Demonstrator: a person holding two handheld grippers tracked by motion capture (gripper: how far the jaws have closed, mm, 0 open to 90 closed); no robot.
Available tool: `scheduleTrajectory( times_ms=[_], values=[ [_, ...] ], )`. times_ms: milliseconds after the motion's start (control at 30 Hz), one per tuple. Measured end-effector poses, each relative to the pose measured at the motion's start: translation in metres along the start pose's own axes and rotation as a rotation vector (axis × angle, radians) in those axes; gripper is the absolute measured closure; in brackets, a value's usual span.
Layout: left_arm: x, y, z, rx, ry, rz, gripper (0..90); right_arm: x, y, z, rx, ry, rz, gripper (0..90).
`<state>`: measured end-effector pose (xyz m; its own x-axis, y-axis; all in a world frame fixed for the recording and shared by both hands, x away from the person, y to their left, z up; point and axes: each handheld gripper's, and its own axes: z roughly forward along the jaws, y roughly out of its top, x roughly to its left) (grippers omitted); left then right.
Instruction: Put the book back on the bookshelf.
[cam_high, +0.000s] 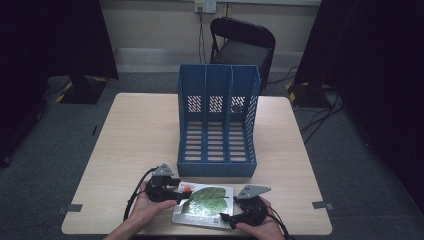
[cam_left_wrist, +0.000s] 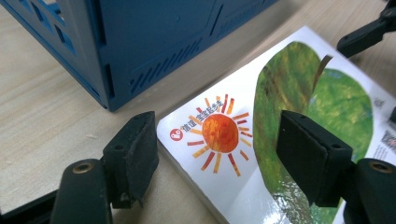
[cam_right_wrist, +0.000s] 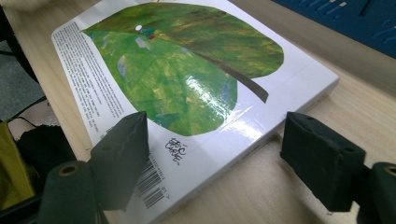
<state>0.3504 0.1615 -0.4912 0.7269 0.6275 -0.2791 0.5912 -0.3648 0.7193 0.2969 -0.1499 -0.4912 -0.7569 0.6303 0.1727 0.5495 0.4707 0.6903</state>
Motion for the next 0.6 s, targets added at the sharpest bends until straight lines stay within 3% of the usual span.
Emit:
scheduleTrajectory(
  times_ms=[300,500,533,600],
  values=[
    [0.002,0.000,-0.004,-0.035,-0.032,-0.036,28.8,0.003,-0.006,-0.005,-0.002,0.017,0.047,20.6],
    [0.002,0.001,-0.007,-0.055,-0.046,-0.042,27.4,0.020,-0.014,-0.004,0.010,0.017,0.032,14.1],
    [0.002,0.001,-0.008,-0.063,-0.049,-0.053,27.2,0.025,-0.016,-0.004,0.020,0.001,0.003,12.9],
    [0.002,0.001,-0.009,-0.070,-0.055,-0.061,26.8,0.027,-0.016,-0.004,0.022,-0.005,-0.006,12.4]
  ],
)
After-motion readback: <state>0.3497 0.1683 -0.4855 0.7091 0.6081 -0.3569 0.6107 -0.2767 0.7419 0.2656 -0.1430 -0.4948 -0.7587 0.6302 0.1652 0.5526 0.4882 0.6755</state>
